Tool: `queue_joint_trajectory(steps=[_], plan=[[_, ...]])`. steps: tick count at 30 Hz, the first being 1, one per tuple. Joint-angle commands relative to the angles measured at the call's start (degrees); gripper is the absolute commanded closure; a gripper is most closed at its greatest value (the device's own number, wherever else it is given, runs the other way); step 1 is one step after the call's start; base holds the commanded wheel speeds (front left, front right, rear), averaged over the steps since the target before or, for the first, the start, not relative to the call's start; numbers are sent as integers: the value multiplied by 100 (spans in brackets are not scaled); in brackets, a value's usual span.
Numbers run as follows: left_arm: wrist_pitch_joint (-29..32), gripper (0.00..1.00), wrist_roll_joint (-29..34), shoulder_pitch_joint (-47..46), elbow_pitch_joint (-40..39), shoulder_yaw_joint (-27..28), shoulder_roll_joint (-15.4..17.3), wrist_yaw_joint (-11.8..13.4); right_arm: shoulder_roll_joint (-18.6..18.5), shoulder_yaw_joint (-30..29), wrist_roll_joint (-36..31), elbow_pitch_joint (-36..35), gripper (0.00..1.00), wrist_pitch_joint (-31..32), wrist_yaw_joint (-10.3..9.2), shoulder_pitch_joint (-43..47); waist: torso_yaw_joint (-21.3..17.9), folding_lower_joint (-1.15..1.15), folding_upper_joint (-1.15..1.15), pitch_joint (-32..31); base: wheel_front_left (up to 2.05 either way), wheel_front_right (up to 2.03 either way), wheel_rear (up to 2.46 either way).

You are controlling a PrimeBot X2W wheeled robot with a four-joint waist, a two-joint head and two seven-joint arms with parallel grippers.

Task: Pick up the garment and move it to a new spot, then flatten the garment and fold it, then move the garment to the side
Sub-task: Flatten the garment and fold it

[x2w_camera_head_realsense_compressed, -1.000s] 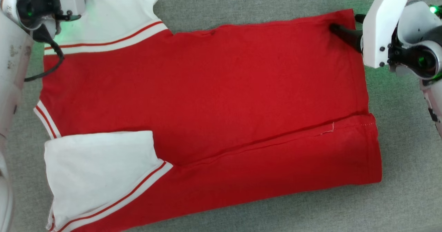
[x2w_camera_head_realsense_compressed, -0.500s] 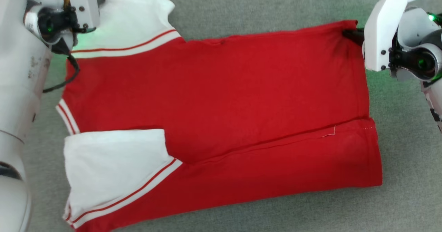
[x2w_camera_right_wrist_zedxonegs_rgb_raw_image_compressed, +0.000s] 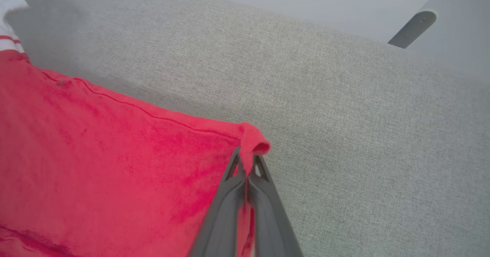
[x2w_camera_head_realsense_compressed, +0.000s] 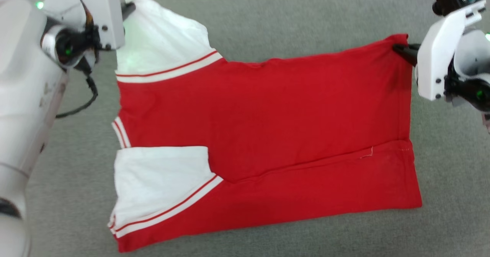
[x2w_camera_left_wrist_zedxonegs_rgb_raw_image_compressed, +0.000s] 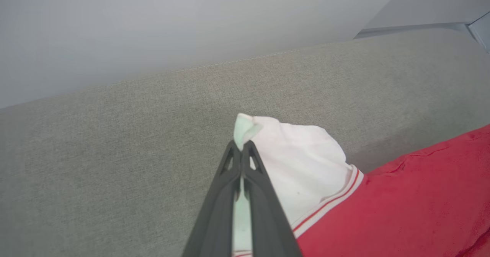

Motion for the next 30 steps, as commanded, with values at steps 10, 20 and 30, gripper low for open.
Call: queue_joint_trajectory(steps=[10,20,30], plan=[[66,100,-151,1008,-1358,-269,699,100,-630,174,325,-723,100,-219,-6,919,508,0,0,-999,0,0,0],[486,100,-466,2512,-3785,-308,1686,1337,-1069,-326,494,-1438,100,-44,-6,2183,589,0,0,-1332,0,0,0],[413,100,-834,3871,-5498,-328,2274,2379,-864,-1137,340,-1887,100,362,-6,3374,529,0,0,-1271,0,0,0]])
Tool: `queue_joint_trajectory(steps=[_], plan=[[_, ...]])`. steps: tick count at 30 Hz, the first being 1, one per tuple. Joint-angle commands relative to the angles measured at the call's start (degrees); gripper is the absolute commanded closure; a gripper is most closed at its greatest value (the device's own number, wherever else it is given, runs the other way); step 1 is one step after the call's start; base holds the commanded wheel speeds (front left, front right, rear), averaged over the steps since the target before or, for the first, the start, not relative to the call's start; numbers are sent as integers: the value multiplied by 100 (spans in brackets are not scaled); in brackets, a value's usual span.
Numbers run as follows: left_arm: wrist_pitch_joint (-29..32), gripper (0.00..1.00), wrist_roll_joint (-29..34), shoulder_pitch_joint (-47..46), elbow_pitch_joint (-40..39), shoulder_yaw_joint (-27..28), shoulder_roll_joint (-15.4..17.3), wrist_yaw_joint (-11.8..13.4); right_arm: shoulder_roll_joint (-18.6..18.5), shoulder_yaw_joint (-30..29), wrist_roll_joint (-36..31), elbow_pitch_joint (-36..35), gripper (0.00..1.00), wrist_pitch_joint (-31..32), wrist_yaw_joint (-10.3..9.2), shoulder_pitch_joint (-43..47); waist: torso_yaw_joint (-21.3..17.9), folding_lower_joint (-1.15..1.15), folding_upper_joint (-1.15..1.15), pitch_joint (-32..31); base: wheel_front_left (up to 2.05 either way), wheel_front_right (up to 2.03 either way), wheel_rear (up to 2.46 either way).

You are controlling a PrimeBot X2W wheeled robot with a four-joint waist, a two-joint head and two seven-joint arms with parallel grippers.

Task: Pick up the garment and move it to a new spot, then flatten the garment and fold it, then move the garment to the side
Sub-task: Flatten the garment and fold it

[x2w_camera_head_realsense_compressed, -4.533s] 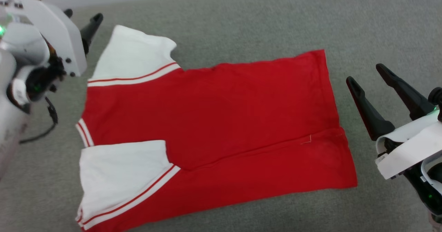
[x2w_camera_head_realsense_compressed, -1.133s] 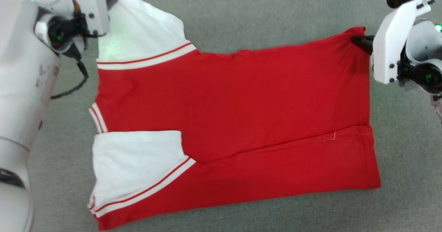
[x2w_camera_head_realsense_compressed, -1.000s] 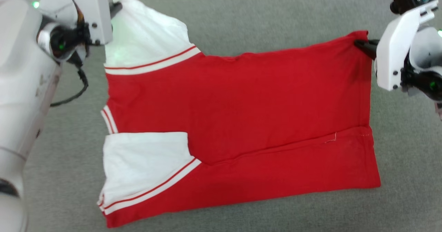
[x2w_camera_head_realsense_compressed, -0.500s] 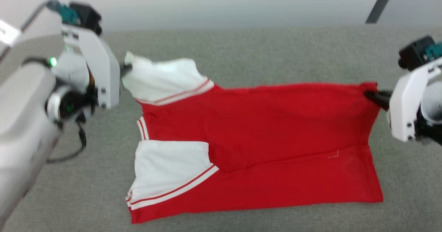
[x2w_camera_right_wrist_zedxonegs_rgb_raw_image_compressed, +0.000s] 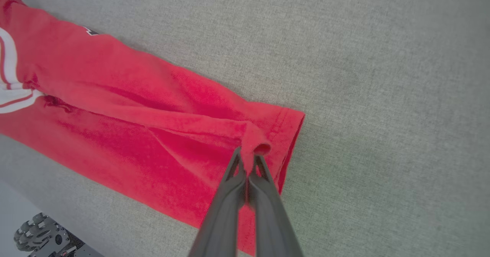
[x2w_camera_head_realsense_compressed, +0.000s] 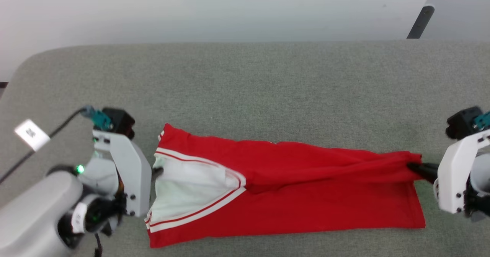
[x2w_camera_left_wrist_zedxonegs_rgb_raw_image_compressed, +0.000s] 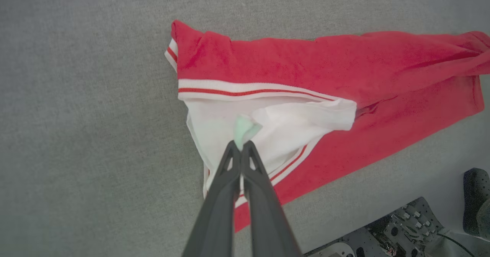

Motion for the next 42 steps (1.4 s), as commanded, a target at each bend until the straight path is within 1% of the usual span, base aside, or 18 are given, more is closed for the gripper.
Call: queue_joint_trajectory(steps=[1,5,10,16,17,18,19,20,22,23,28,30,32,33,35,36,39,42], plan=[[-9,100,-56,115,-27,-6,20,66,84,-103,-88,-46,100,33,-6,115,-18,0,0,32,0,0,0],[-37,100,-150,345,-33,-86,-92,99,310,-379,-244,-162,100,226,-6,398,-43,0,0,110,0,0,0],[-20,100,-295,429,418,-155,-349,-27,598,-635,-479,-242,100,503,-6,550,-76,0,0,222,0,0,0],[34,100,-366,334,820,-171,-529,-134,751,-757,-667,-260,100,668,-6,531,-86,0,0,231,0,0,0],[39,100,-372,301,866,-164,-550,-162,762,-777,-689,-261,84,689,-6,520,-84,0,0,222,0,0,0],[20,100,-404,278,899,-130,-583,-157,777,-791,-714,-274,64,727,-6,508,-81,0,0,210,0,0,0],[18,91,-400,263,924,-121,-600,-157,799,-812,-720,-298,50,756,-6,502,-77,0,0,194,0,0,0],[25,71,-356,245,928,-139,-583,-170,791,-826,-752,-336,0,764,-6,494,-71,0,0,175,0,0,0],[-6,38,-312,209,906,-132,-572,-171,777,-878,-790,-383,0,799,-6,500,-58,0,0,127,0,0,0],[-11,24,-328,208,899,-118,-579,-154,778,-902,-805,-412,0,816,-6,507,-53,0,0,99,0,0,0],[-26,27,-331,231,742,-83,-510,-105,760,-1038,-834,-614,0,893,-6,615,-26,0,0,-50,0,0,0],[-85,22,-304,284,684,-55,-454,-59,781,-1130,-848,-733,0,868,-6,661,-26,0,0,-114,0,0,0],[-142,24,-345,376,594,-30,-430,-58,801,-1204,-905,-852,0,829,-6,707,-33,0,0,-188,0,0,0],[-204,22,-345,422,550,-11,-411,-42,820,-1244,-940,-913,0,797,-6,753,-39,0,0,-225,0,0,0],[-336,7,-322,509,446,26,-359,-30,884,-1340,-1012,-1024,0,693,-6,840,-48,0,0,-304,0,0,0],[-436,4,-278,546,378,45,-335,-61,910,-1409,-1064,-1075,0,623,-6,886,-55,0,0,-341,0,0,0],[-847,2,-147,691,180,125,-277,-138,1005,-1579,-1178,-1187,0,476,-6,1065,-59,0,0,-430,0,0,0],[-1458,0,3,883,39,282,-246,-220,1093,-1779,-1266,-1279,0,389,-6,1284,-55,0,0,-487,0,0,0]])
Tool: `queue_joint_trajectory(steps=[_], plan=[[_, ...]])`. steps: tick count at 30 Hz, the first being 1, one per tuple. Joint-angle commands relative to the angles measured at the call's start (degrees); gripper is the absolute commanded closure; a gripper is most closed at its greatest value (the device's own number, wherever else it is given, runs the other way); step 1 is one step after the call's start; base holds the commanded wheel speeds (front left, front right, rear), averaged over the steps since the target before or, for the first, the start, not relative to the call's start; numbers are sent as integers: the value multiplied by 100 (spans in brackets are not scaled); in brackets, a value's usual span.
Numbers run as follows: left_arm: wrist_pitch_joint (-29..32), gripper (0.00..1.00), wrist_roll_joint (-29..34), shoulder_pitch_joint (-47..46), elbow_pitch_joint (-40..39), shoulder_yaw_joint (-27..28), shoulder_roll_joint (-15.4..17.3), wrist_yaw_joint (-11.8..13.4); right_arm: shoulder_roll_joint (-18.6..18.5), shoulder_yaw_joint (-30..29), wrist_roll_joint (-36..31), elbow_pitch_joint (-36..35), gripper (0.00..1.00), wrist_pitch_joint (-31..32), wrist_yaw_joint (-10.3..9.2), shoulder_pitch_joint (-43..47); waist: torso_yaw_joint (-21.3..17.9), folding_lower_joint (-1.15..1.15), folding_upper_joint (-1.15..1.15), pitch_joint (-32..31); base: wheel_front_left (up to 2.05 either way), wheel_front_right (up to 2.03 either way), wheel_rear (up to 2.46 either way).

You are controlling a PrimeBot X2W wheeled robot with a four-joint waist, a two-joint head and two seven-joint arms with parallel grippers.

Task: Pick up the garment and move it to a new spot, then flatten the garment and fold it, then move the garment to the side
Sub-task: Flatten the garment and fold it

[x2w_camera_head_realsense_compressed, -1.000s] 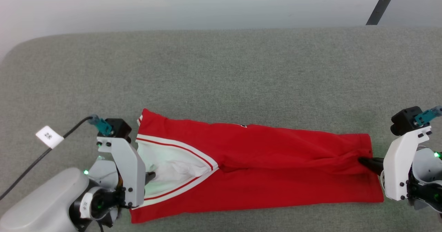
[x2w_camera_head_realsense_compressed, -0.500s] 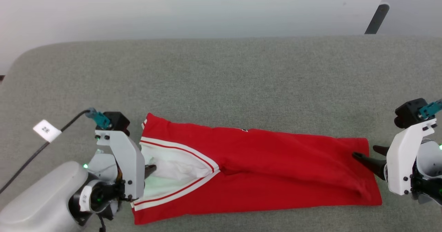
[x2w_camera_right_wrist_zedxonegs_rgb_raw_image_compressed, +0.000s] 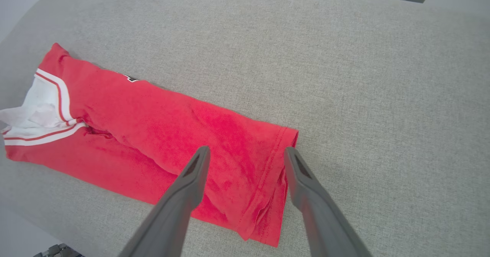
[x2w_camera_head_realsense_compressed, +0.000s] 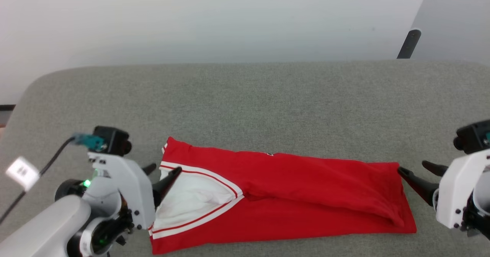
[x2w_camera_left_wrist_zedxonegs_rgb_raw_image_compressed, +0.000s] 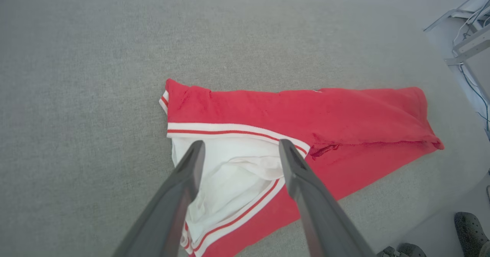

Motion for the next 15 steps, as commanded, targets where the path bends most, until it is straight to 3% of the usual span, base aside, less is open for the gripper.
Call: queue_joint_trajectory(steps=[1,11,15], plan=[[-303,0,154,150,-52,72,36,-76,52,-105,-52,-56,0,-55,-6,157,2,0,0,-44,0,0,0],[-2704,0,666,881,-17,712,28,-188,293,-664,-267,-206,0,-70,-6,688,60,0,0,-39,0,0,0],[-3345,0,821,1170,108,879,-38,-191,356,-838,-336,-195,0,40,-5,758,100,0,0,35,0,0,0]])
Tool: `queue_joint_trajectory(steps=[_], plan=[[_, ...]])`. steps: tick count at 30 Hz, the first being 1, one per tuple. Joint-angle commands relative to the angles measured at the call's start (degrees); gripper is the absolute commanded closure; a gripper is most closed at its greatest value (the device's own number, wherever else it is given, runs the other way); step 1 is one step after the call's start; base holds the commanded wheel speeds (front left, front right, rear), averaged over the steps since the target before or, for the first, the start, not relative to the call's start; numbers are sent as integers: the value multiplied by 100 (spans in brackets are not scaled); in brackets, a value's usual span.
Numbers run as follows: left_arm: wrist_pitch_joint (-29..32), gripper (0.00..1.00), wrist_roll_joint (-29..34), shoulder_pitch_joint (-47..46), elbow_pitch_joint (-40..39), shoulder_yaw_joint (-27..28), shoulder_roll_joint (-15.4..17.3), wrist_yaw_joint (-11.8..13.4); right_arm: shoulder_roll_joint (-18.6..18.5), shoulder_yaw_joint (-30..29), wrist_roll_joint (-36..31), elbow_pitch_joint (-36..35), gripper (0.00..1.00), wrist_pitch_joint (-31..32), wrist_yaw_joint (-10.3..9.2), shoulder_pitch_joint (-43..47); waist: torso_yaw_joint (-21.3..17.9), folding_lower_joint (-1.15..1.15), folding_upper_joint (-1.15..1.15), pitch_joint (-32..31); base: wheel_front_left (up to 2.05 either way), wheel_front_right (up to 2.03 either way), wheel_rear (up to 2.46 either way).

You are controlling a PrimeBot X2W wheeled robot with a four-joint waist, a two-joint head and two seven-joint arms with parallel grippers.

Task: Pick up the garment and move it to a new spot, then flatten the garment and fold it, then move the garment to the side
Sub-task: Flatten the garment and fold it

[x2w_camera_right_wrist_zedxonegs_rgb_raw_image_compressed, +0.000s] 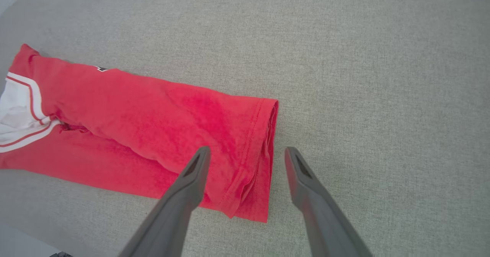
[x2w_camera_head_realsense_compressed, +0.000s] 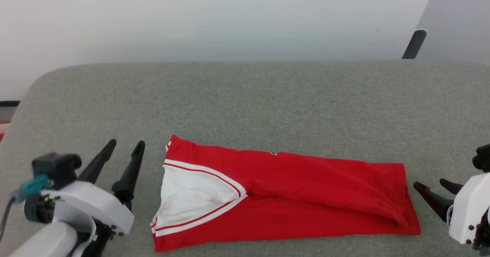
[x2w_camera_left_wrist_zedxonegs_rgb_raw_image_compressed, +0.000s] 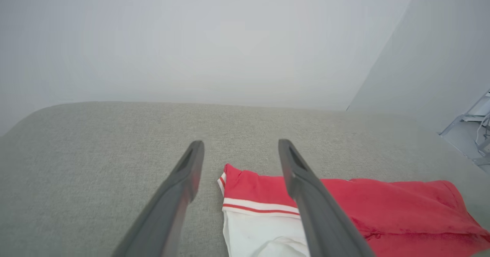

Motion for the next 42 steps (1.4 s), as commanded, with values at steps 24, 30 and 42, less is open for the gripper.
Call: queue_joint_trajectory(steps=[24,30,42], plan=[[-320,0,1908,1372,404,2829,-2024,-1082,197,-396,-263,752,0,839,-5,-607,488,0,0,1158,0,0,0],[-320,0,2161,1293,504,3096,-2411,-1350,300,-229,-312,1212,0,1150,-5,-757,584,0,0,1309,0,0,0],[-321,0,2411,1319,657,3454,-2867,-1675,293,97,-327,1701,100,1549,-4,-970,668,0,0,1330,0,0,0]])
